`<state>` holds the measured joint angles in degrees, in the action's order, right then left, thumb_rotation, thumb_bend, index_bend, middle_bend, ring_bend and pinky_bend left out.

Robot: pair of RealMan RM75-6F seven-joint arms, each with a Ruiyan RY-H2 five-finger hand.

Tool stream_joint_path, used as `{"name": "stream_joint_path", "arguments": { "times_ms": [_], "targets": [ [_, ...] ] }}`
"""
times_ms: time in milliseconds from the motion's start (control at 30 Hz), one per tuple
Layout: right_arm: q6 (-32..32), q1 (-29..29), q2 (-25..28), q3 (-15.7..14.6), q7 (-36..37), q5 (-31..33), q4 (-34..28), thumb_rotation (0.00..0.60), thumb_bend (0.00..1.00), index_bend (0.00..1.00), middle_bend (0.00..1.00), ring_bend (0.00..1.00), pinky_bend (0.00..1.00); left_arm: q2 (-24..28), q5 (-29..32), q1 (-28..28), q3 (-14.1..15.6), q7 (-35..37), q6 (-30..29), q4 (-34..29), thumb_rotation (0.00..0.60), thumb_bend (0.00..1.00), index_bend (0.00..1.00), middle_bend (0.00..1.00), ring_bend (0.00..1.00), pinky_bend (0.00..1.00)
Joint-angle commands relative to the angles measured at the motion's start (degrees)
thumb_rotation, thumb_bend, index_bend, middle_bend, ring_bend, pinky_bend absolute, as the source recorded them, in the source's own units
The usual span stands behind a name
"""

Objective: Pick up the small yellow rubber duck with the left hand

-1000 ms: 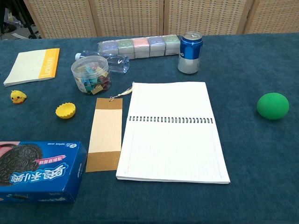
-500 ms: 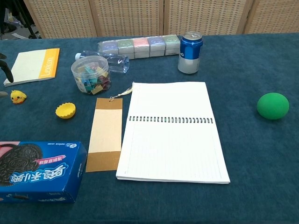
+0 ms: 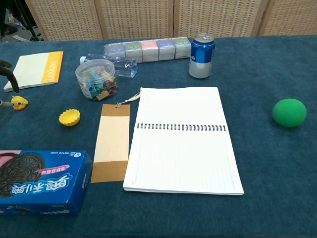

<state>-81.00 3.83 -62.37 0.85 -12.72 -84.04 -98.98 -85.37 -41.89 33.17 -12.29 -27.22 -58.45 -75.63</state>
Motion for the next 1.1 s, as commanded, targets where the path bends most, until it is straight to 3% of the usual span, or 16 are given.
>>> {"name": "stream_joint_path", "arguments": {
  "times_ms": [33, 633, 1100],
  "targets": [
    [-0.1, 0.0, 0.0, 0.0, 0.0, 0.0, 0.0, 0.6, 0.0, 0.16, 0.0, 0.0, 0.02, -0.2, 0.2, 0.1, 0.1, -0.2, 0.1, 0.2, 0.6, 0.29, 0.44, 0.0, 0.0, 0.0],
    [-0.2, -0.1, 0.1, 0.0, 0.3, -0.2, 0.0, 0.6, 0.0, 0.16, 0.0, 0.0, 0.02, -4.0, -0.2, 1.0, 0.3, 0.3, 1.0, 5.2, 0.6, 0.3, 0.45, 0.0, 0.0, 0.0],
    [-0.1, 0.0, 0.0, 0.0, 0.2, -0.2, 0.0, 0.6, 0.0, 0.16, 0.0, 0.0, 0.02, -4.0, -2.1, 0.8, 0.0, 1.1, -0.2, 4.3, 0.6, 0.31, 0.5, 0.0, 0.0, 0.0]
  ]
}}
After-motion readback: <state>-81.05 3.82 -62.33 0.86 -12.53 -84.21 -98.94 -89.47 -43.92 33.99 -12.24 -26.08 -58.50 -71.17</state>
